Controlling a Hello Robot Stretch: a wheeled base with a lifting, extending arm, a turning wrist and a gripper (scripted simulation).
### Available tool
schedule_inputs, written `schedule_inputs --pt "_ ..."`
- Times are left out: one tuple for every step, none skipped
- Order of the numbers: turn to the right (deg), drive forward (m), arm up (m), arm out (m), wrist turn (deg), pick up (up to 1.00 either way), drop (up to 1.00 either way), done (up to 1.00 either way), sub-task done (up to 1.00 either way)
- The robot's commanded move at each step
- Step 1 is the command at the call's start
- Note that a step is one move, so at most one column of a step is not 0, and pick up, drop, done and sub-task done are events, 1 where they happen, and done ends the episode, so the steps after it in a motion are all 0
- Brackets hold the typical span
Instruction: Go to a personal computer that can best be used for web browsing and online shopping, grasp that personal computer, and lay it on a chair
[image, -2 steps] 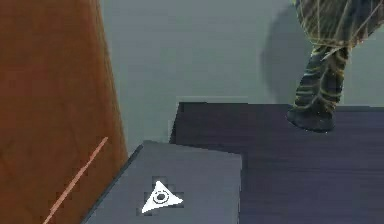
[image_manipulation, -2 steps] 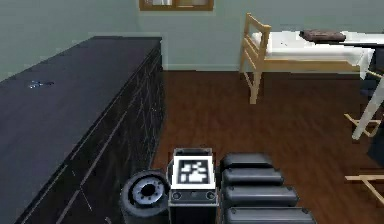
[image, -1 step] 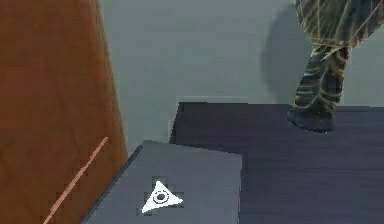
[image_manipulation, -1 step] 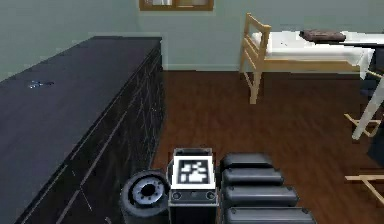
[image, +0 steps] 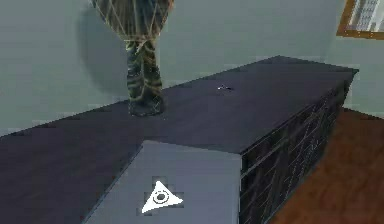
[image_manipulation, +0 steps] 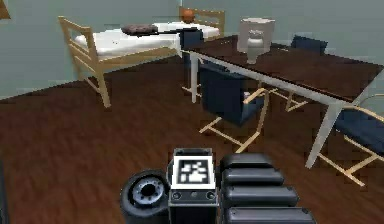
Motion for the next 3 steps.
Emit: schedule_inputs --pt "45.0 0.00 0.00 0.00 0.0 0.00 0.00 0.00 0.00" --pt "45.0 0.00 0.00 0.00 0.0 0.00 0.00 0.00 0.00" --pt "42.0 0.00 0.00 0.00 0.0 0.00 0.00 0.00 0.00"
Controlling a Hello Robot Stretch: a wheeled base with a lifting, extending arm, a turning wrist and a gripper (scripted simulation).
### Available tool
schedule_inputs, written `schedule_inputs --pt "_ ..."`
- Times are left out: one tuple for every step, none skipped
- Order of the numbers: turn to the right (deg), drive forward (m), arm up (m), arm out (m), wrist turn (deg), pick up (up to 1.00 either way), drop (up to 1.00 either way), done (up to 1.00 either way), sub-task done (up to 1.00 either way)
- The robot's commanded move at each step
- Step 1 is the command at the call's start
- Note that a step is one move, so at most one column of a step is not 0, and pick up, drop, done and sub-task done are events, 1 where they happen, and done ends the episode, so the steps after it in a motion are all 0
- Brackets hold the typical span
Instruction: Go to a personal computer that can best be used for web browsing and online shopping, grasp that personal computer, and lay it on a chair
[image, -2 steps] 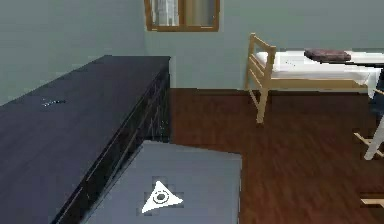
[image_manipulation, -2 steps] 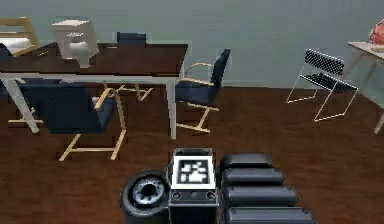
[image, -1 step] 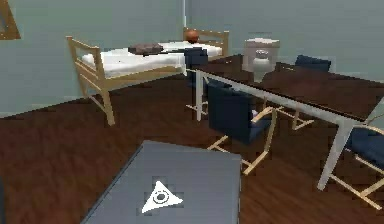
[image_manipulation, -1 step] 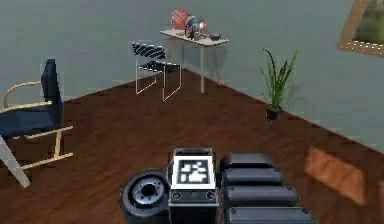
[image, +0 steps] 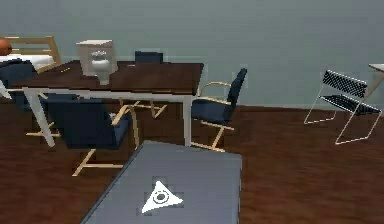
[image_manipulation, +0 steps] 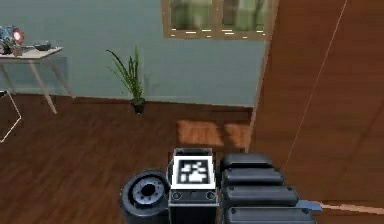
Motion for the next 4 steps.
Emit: schedule_inputs --pt "0.0 0.40 0.00 0.00 0.0 0.00 0.00 0.00 0.00" --pt "12.0 0.00 0.00 0.00 0.0 0.00 0.00 0.00 0.00" --pt "0.0 0.85 0.00 0.00 0.0 0.00 0.00 0.00 0.00" --pt "6.0 0.00 0.00 0.00 0.0 0.00 0.00 0.00 0.00"
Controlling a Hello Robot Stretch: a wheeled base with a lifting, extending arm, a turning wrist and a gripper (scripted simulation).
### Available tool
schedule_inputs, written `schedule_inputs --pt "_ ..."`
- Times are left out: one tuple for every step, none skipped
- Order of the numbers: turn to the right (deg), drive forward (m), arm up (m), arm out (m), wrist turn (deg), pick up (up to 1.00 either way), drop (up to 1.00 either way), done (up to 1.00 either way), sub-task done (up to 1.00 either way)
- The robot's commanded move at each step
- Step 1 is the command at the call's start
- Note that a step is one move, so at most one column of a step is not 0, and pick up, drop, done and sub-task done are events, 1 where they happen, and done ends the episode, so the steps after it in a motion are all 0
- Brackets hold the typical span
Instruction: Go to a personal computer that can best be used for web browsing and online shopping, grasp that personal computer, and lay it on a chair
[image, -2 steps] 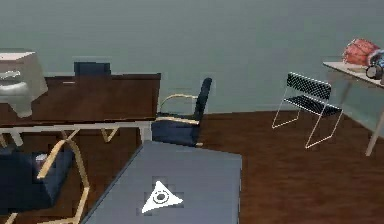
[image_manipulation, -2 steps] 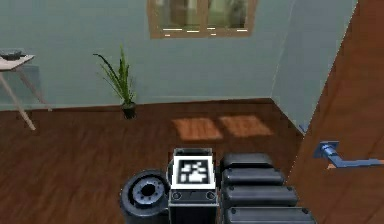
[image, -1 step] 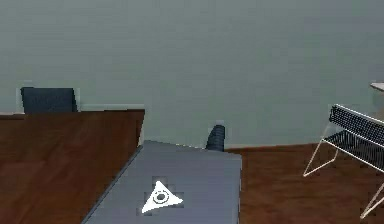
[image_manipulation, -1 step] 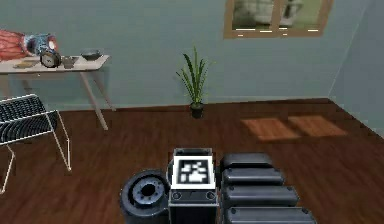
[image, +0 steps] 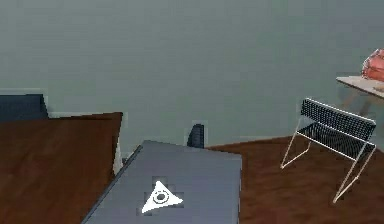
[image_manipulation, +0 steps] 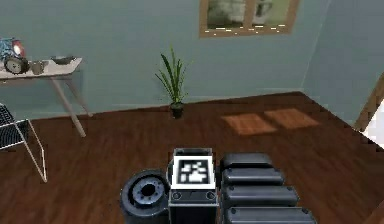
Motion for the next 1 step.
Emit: schedule_inputs --pt "-3.0 0.00 0.00 0.00 0.0 0.00 0.00 0.00 0.00"
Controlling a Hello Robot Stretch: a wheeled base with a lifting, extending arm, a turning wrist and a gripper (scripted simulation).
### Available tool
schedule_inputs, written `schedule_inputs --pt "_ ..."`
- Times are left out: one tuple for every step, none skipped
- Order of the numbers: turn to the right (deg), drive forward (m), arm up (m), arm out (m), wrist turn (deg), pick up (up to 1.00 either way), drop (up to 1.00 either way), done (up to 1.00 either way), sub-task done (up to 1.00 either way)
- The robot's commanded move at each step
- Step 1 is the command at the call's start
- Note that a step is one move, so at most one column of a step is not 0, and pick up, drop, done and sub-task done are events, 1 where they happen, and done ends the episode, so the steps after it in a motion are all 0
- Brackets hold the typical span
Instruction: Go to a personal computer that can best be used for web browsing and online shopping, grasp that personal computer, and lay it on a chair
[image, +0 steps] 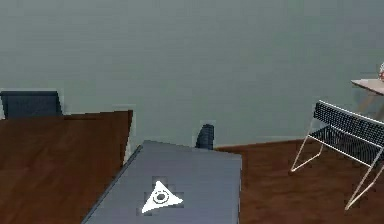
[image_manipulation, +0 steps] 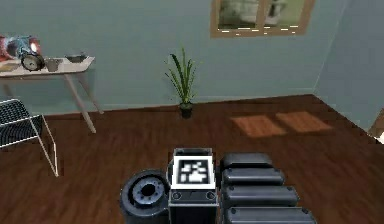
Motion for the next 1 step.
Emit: schedule_inputs --pt "-45.0 0.00 0.00 0.00 0.0 0.00 0.00 0.00 0.00"
